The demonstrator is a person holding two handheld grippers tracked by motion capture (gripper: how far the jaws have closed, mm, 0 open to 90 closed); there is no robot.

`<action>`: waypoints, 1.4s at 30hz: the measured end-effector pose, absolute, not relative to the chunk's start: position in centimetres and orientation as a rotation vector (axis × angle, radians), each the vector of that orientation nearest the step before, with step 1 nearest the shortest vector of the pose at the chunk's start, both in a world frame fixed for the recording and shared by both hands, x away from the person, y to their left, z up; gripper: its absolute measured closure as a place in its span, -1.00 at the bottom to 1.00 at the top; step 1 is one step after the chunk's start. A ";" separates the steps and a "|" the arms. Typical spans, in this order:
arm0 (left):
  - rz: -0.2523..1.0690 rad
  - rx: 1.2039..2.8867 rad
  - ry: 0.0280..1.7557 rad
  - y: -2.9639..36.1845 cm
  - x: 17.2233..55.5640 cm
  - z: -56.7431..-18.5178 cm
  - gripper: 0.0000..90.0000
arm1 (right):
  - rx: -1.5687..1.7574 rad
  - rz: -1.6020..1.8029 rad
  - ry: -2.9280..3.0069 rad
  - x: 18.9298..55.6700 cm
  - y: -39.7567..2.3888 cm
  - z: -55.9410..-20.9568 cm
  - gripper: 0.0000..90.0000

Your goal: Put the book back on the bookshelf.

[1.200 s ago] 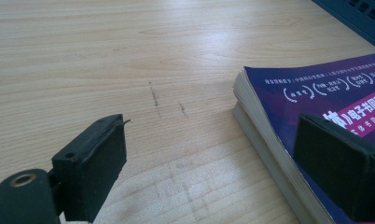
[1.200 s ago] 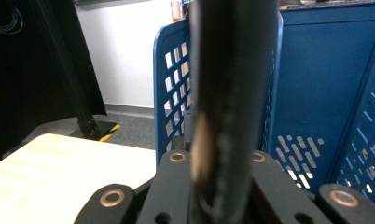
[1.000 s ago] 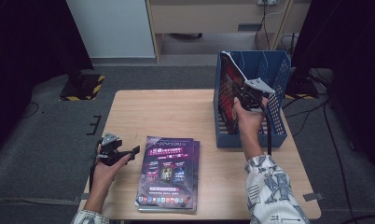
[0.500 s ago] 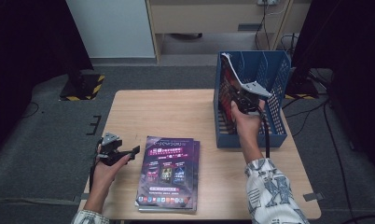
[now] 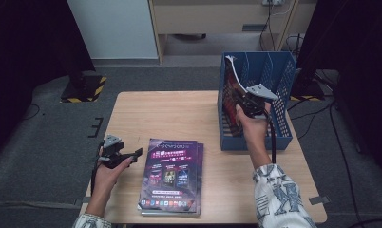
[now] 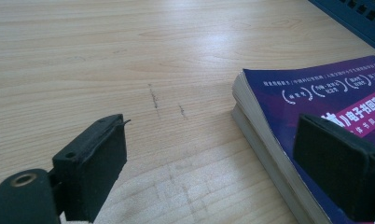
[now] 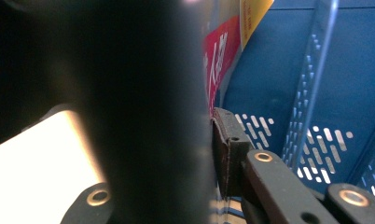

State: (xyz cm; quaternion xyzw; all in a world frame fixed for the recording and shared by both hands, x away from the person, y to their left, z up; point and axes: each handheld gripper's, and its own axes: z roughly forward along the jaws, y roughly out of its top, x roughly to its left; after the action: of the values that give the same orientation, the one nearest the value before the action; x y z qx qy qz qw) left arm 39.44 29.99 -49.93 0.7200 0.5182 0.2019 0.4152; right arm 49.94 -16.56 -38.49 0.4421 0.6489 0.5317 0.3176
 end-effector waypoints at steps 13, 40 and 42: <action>0.505 1.805 1.300 30.0 39.4 -49.9 -0.79 | 1.162 1.423 1.733 50.2 -16.2 -38.5 0.75; 0.503 1.801 1.290 30.0 39.4 -49.7 -0.78 | 1.104 1.154 1.708 50.8 -13.2 -37.8 0.93; 0.503 1.802 1.289 29.9 39.4 -49.7 -0.78 | 1.106 1.165 1.708 50.7 -13.1 -38.0 0.93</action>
State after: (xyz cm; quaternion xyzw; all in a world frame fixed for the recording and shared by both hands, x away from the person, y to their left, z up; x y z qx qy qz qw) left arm 39.40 29.94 -49.73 0.7194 0.5145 0.2006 0.4213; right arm 50.69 -13.13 -37.96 0.4347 0.6714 0.4580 0.3880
